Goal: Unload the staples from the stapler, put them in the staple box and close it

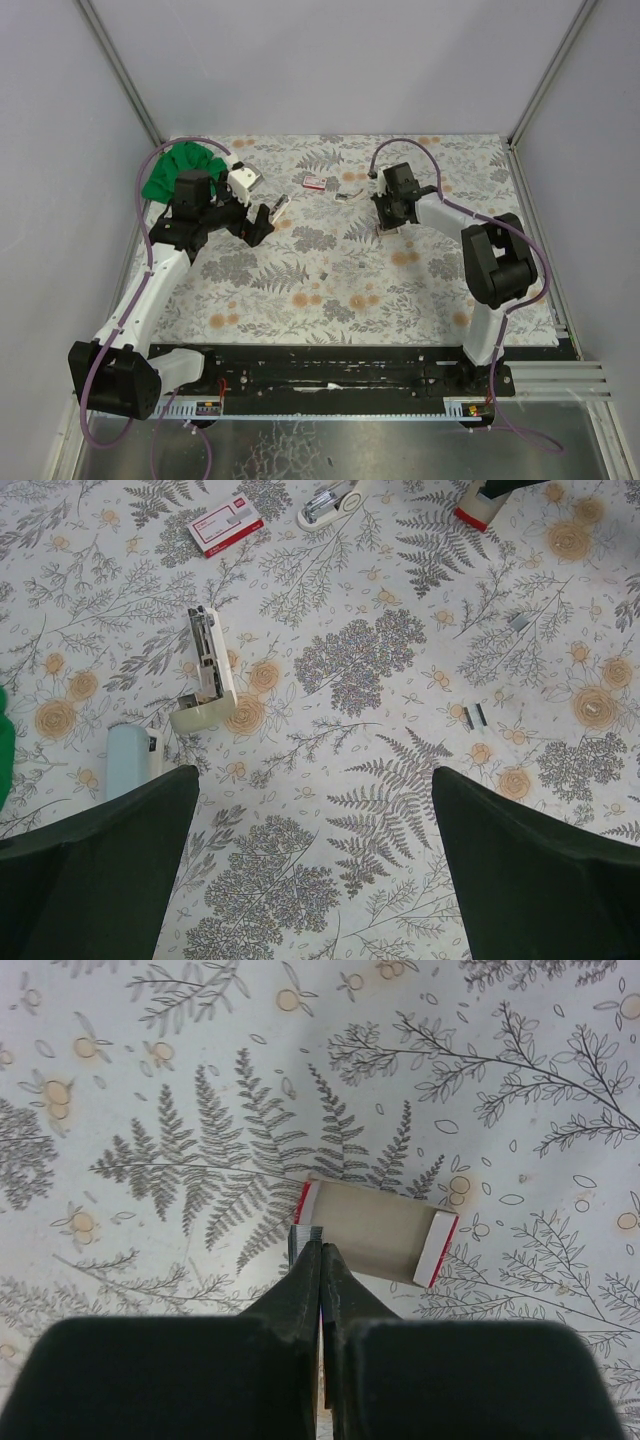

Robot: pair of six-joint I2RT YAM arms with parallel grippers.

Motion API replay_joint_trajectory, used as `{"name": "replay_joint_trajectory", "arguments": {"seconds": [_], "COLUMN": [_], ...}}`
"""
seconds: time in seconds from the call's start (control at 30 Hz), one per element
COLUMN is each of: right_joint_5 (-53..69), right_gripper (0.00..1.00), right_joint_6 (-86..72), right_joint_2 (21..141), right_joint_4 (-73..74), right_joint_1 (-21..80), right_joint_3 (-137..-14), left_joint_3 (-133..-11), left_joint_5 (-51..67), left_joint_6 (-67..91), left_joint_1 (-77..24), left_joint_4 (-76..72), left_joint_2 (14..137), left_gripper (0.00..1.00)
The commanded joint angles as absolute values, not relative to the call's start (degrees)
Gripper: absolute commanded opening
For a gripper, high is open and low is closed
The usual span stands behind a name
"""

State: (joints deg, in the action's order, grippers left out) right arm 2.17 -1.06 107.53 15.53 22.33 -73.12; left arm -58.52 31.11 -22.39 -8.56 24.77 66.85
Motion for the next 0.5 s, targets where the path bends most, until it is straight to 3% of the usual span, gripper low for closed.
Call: {"name": "replay_joint_trajectory", "arguments": {"seconds": [0.0, 0.47], "right_joint_5": [2.0, 3.8], "right_gripper": [0.00, 0.00], "right_joint_6": [-3.8, -5.8], "right_joint_2": [108.9, 111.8], "right_joint_4": [13.2, 12.3], "right_joint_1": [20.4, 19.2], "right_joint_3": [-75.5, -76.2], "left_joint_3": [-58.2, -58.1], "left_joint_5": [31.9, 32.4], "left_joint_6": [-21.7, -21.5], "left_joint_1": [-7.9, -7.6], "left_joint_4": [21.4, 21.4], "left_joint_2": [66.8, 66.9], "left_gripper": [1.00, 1.00]}}
